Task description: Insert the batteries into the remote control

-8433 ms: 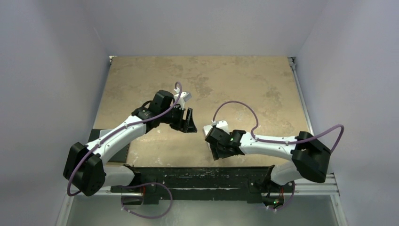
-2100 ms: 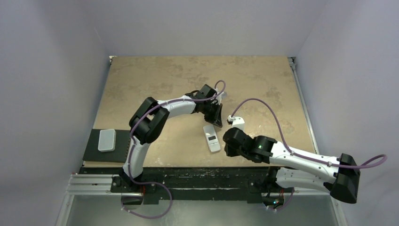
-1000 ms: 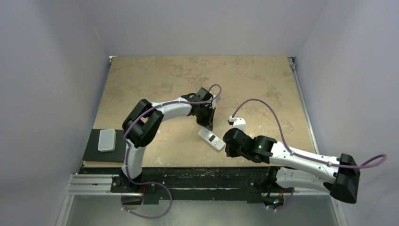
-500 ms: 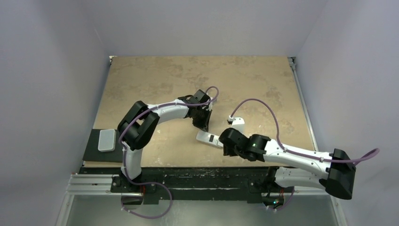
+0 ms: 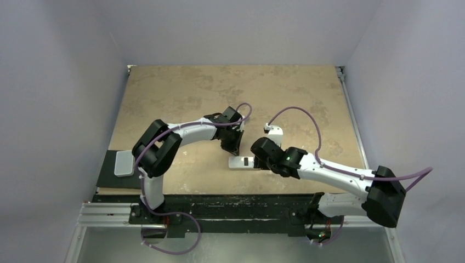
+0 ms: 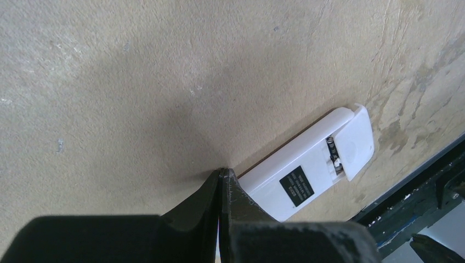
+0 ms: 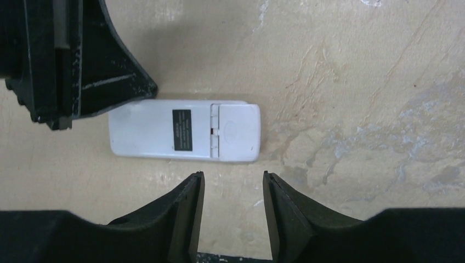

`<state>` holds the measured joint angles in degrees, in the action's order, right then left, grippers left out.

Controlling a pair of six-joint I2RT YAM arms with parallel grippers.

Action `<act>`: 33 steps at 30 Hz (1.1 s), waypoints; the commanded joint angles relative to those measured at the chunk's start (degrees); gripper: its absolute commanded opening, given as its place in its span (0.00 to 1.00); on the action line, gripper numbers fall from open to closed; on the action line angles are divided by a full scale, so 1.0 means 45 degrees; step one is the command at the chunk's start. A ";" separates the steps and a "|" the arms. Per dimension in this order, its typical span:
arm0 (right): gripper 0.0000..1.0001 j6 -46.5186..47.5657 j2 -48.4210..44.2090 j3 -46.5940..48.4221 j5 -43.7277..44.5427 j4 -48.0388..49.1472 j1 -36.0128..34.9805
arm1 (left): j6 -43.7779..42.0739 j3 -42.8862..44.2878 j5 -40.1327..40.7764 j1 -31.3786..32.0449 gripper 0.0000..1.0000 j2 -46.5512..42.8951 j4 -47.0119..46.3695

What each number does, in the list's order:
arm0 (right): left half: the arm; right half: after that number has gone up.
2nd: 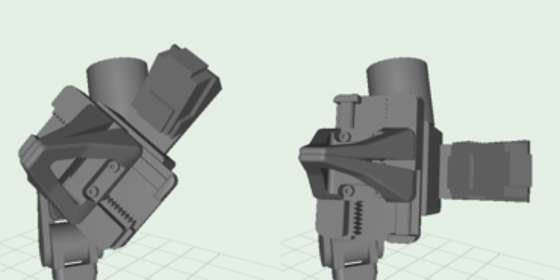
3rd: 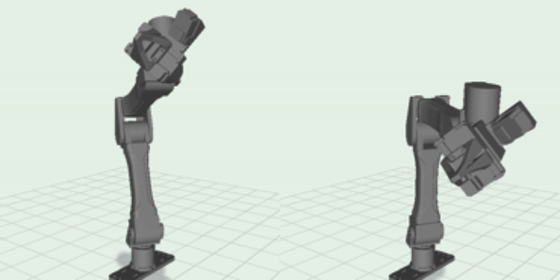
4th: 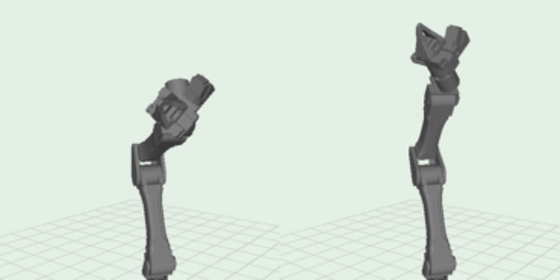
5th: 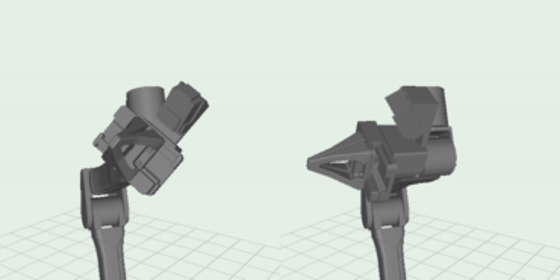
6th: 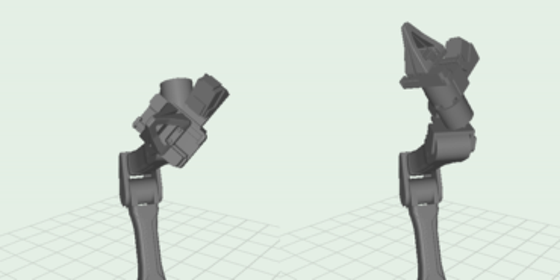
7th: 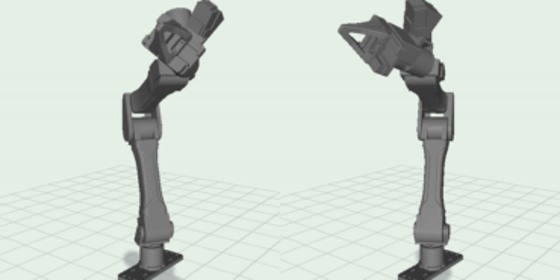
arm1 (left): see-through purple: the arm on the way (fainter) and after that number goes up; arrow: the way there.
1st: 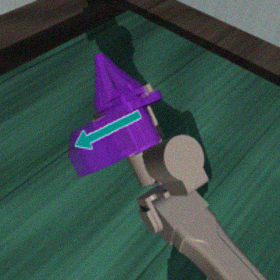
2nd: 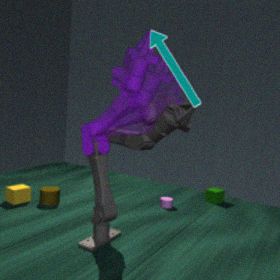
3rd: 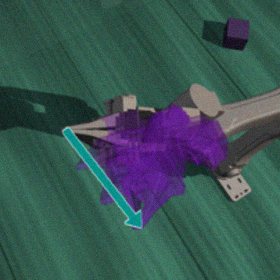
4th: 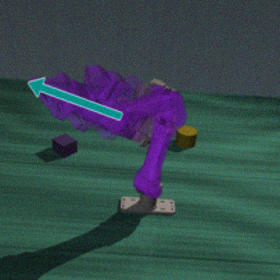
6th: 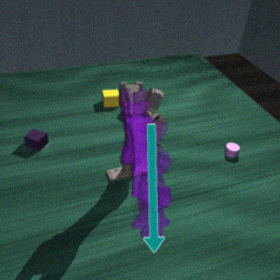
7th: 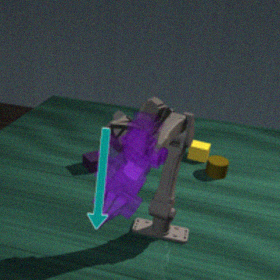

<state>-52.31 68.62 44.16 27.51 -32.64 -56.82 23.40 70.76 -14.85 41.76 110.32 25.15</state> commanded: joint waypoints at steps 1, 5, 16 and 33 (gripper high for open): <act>0.51 0.0379 0.0300 0.0377 -0.0174 0.1271 0.0594 | -0.0063 -0.0216 0.0159 -0.0043 0.00 -0.0610 0.0161; 0.51 0.0770 0.0332 -0.0085 -0.0912 0.2391 0.1386 | 0.0016 -0.0200 0.0553 -0.0061 0.00 -0.0953 0.0237; 0.50 0.1025 0.1001 -0.0360 -0.1845 0.3216 0.2249 | -0.0398 0.0106 0.1389 -0.0694 0.01 -0.2182 0.1357; 0.49 0.0679 0.0831 -0.1911 -0.2579 0.3951 0.2777 | -0.1363 -0.1655 0.0429 -0.0798 0.07 -0.5003 0.1444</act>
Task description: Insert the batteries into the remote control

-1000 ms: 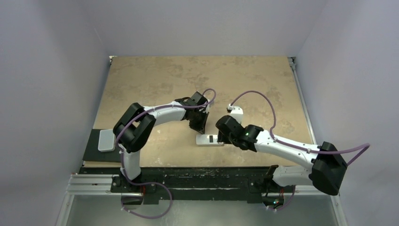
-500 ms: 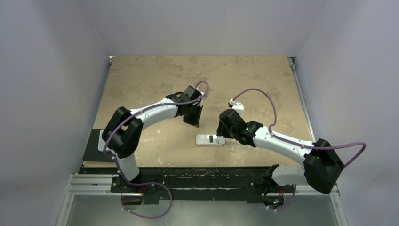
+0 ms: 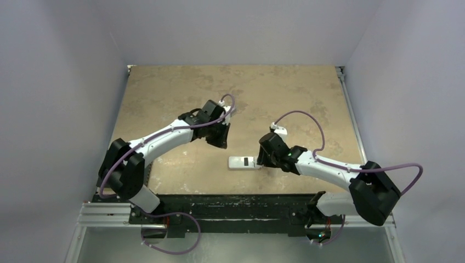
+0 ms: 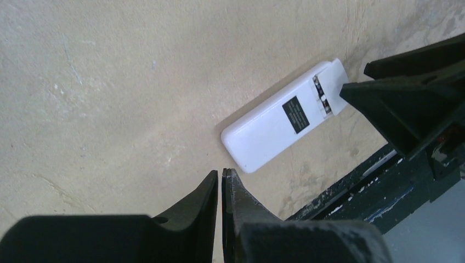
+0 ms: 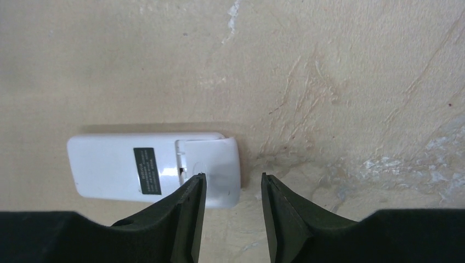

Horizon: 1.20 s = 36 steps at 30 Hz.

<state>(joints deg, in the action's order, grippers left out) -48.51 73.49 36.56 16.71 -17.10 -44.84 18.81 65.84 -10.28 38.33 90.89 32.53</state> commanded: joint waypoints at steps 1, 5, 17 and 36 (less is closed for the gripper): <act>0.49 -0.0190 -0.0257 -0.0258 -0.0191 0.0507 0.0130 | -0.0382 -0.0735 -0.0635 -0.0042 0.07 -0.0835 -0.0291; 0.48 -0.0196 -0.0168 -0.0328 -0.0275 0.0591 0.0150 | -0.0505 -0.1272 -0.0619 -0.0039 0.08 -0.1237 -0.0560; 0.48 -0.0177 0.0355 -0.0217 -0.0512 0.0809 0.0155 | -0.0508 -0.1642 -0.0577 -0.0045 0.07 -0.1197 -0.0843; 0.41 0.0331 0.0934 0.0061 -0.1268 0.0986 0.0140 | -0.0548 -0.1617 -0.0701 -0.0100 0.07 -0.0966 -0.0843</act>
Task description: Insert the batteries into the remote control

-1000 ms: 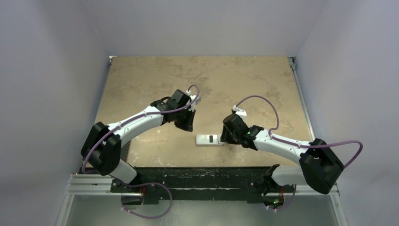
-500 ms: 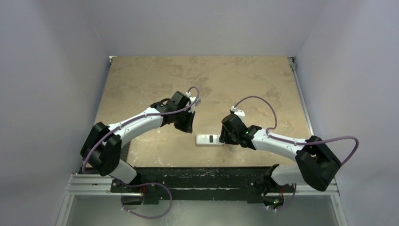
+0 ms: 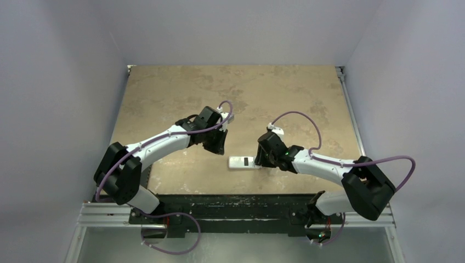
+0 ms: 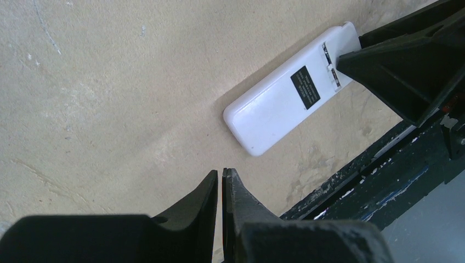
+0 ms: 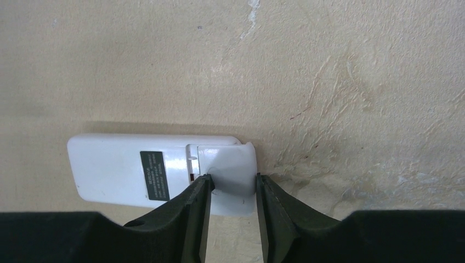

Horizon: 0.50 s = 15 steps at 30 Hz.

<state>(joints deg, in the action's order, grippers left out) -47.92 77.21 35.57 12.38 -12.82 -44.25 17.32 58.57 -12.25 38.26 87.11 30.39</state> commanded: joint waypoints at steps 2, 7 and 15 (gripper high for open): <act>0.39 0.0200 0.0127 0.0279 -0.0325 0.0054 0.0024 | -0.0183 -0.0012 -0.0285 -0.0089 0.07 -0.0050 -0.0362; 0.36 0.0227 0.0108 0.0302 -0.0330 0.0023 0.0010 | 0.0047 -0.0026 -0.0303 -0.0092 0.07 0.0366 -0.0343; 0.35 0.0336 0.0165 0.0368 -0.0297 0.0101 0.0009 | 0.1052 -0.0212 -0.0420 -0.0087 0.07 0.0753 -0.0646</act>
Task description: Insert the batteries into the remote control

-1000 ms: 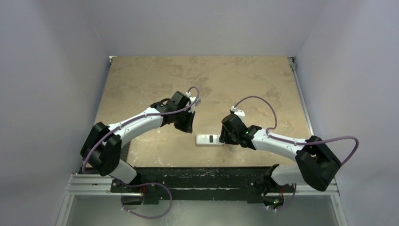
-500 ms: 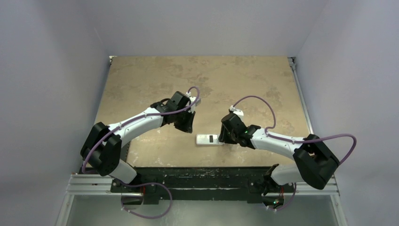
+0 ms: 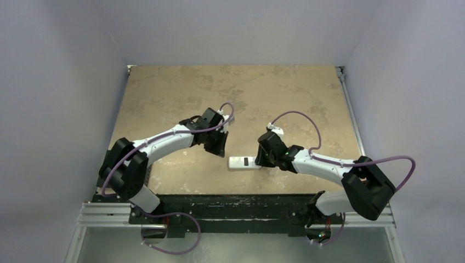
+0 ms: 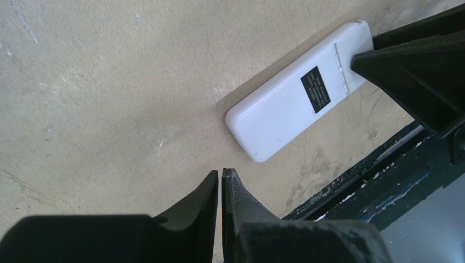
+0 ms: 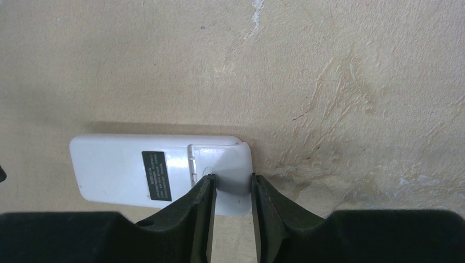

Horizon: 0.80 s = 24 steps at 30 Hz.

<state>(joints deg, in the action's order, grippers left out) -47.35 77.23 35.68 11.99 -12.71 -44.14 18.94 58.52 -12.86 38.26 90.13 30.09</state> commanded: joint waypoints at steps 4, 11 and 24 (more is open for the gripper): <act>0.35 0.0264 0.0229 0.0370 -0.0332 0.0120 -0.0015 | 0.1420 -0.0519 -0.0406 -0.0087 0.12 0.0176 -0.1069; 0.34 0.0345 0.0210 0.0296 -0.0359 0.0130 -0.0010 | 0.2577 -0.1538 -0.1052 -0.0093 0.22 0.0206 -0.2369; 0.33 0.0443 0.0297 0.0222 -0.0515 0.0286 -0.0015 | 0.3040 -0.2027 -0.1644 -0.0095 0.39 0.0455 -0.3401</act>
<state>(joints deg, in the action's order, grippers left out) -46.17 77.43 35.79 11.79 -12.36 -44.12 31.14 49.84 -18.22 38.26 91.07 18.22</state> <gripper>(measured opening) 0.345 0.386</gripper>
